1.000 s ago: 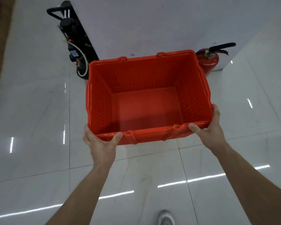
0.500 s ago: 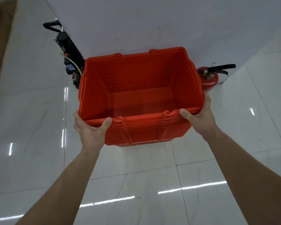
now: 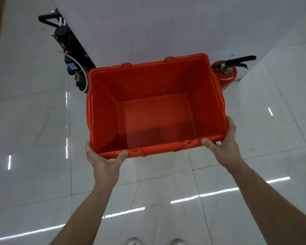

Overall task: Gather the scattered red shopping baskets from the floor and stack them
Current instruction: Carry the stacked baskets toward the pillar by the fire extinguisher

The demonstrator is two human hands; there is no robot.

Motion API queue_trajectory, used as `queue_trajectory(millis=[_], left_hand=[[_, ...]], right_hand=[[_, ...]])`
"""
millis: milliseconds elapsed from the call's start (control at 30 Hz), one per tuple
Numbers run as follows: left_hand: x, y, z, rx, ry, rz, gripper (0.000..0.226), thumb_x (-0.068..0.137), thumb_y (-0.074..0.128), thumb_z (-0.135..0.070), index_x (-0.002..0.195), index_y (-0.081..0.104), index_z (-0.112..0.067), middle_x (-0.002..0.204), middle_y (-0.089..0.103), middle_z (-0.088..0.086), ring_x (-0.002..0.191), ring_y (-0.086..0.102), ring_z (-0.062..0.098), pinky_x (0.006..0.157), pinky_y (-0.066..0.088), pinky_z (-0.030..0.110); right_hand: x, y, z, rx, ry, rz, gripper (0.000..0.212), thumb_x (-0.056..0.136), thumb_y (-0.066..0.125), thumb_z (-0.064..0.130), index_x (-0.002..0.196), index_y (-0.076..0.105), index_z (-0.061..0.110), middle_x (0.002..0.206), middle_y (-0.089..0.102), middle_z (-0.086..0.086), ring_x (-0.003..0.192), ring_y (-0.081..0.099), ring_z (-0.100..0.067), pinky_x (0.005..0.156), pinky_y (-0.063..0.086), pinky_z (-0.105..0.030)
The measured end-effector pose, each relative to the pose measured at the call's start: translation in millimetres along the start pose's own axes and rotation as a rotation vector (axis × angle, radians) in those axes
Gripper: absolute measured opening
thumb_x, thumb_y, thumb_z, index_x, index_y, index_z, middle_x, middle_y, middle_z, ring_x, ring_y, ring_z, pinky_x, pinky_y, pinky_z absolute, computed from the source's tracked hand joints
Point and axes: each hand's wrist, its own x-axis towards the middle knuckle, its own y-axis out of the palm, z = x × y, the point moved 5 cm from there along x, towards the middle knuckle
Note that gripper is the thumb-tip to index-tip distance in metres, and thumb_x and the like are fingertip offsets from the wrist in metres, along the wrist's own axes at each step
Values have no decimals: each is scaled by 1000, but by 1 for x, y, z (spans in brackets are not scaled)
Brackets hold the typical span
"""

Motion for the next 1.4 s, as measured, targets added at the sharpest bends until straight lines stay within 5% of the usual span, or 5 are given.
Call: queue_trajectory(millis=[367,533,867,1200,1400], left_hand=[[-5,-8,46,-103,19,46,117,57,89,-53,149,18,-38,144,39,-24,132,48,16,98,45,27],[-5,-1,70,-84,86,39,100,62,90,-51,140,28,-44,135,46,-32,129,51,15,102,46,31],[0,24,135,-86,74,64,106,61,89,-55,147,29,-44,144,45,-20,124,54,12,103,48,44],[36,62,151,-289,241,-76,69,81,82,-19,132,39,-39,118,61,-29,109,61,-3,87,48,13],[74,84,127,-269,281,-132,78,80,82,-35,142,36,-28,118,61,-25,104,60,-10,93,49,23]], right_hand=[[-15,3,-43,89,-50,-99,118,54,93,52,149,22,43,130,43,41,126,47,5,107,42,-33],[-17,14,-74,58,-72,-96,114,60,92,46,152,26,32,148,42,14,134,42,-3,113,40,-38],[-3,52,-120,111,-145,-187,107,62,88,52,149,29,36,143,46,18,133,45,-6,112,40,-43],[46,79,-164,280,-251,-277,103,66,89,43,146,26,33,128,55,31,119,59,-3,102,49,-42],[98,80,-145,288,-301,-299,109,63,89,54,148,25,32,132,53,29,123,55,-2,105,47,-42]])
